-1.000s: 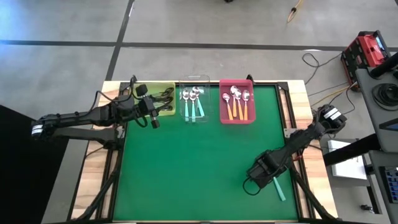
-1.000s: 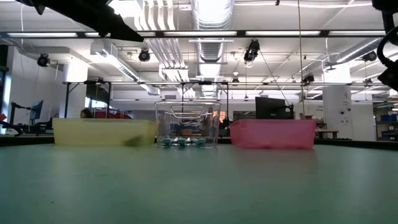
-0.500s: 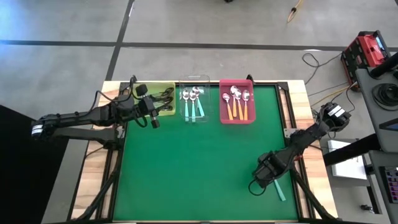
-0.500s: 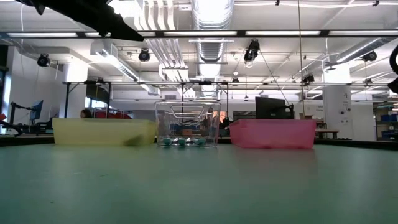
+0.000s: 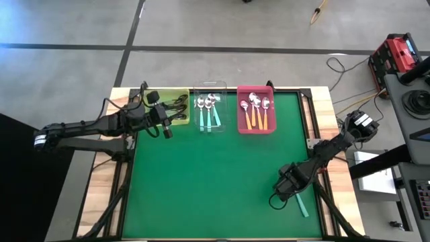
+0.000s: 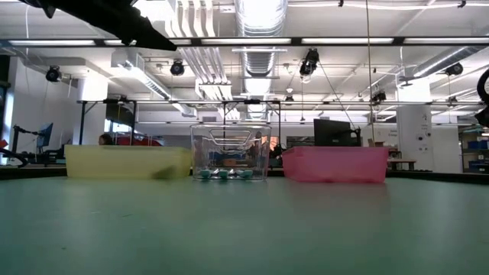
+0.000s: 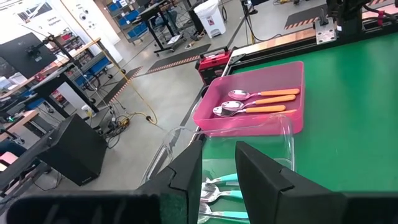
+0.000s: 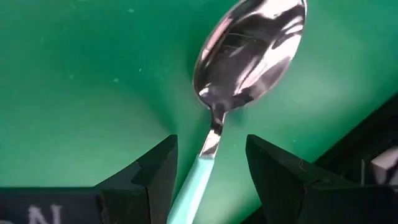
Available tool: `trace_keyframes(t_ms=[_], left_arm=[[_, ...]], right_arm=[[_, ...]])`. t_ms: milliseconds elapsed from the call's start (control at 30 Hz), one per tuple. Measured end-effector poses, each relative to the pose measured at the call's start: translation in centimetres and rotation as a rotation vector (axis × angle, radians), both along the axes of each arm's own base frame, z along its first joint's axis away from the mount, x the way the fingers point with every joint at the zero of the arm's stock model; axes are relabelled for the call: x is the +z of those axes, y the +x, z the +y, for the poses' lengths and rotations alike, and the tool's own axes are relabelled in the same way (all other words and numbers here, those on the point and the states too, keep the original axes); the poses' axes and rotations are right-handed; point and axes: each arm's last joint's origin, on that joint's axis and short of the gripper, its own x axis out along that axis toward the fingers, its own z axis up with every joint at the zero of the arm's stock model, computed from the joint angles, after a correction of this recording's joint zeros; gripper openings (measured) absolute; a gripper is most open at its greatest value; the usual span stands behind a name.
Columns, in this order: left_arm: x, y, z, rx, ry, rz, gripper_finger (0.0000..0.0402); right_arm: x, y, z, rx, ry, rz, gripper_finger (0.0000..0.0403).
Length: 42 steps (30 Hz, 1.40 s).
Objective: Sort silverware by color (type)
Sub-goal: Put the green spoon into the transparent bin
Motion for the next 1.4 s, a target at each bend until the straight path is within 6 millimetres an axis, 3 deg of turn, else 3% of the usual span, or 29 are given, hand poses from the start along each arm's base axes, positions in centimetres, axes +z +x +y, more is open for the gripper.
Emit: trace_keyframes(t_ms=[267,667,867,1133,1400], left_arm=[[0.0,0.0,0.0,0.0,0.001,0.001,0.0079],[0.0,0.0,0.0,-0.002,0.011,0.001,0.0079],[0.0,0.0,0.0,-0.002,0.011,0.001,0.0079],[0.2,0.0,0.0,-0.003,0.017,-0.014,0.0079],[0.3,0.1,0.0,-0.003,0.022,-0.03,0.0079]], right_arm=[[-1.2,-0.2,-0.2,-0.02,0.032,-0.037,0.0151],[-1.1,0.2,0.1,-0.029,0.038,-0.068,0.0026],[-0.7,0.4,0.2,-0.016,0.047,-0.087,0.0021],[2.2,3.4,1.2,-0.023,-0.017,-0.333,0.002],[6.4,8.1,-0.1,0.004,-0.161,-0.631,0.0019]])
